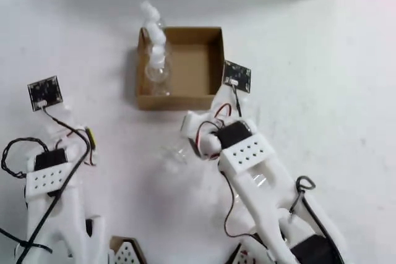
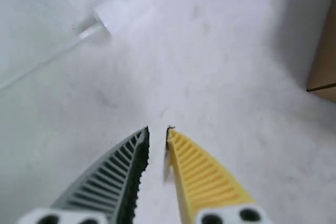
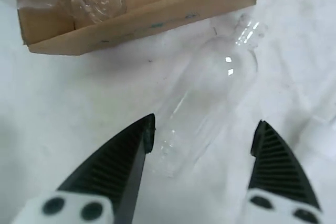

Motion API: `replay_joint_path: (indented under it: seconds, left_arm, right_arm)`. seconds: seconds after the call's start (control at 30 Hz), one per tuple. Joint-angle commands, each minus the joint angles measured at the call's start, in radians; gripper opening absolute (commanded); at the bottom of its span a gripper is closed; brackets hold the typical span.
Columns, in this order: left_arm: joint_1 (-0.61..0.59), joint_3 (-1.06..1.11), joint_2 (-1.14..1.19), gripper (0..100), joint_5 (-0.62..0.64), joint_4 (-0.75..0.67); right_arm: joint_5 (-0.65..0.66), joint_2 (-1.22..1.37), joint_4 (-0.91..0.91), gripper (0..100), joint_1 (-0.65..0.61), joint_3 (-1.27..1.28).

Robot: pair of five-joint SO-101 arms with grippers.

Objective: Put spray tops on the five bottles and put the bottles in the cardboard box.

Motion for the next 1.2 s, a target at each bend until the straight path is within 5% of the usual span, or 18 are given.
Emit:
replay_joint_path:
  seconds: [0.0, 0.77, 1.17]
  left_arm:
    - [0.005, -0.015, 0.007, 6, -0.009, -0.031]
    - [0.005, 0.006, 0.008, 6, -0.011, -0.031]
    - [0.005, 0.043, 0.01, 7, -0.012, -0.075]
  right_arm:
    - [-0.015, 0.079, -0.073, 26.9, 0.005, -0.014]
    - [-0.017, 0.312, -0.239, 26.6, 0.045, -0.054]
    - [0.17, 0.381, -0.033, 4.8, 0.145, -0.19]
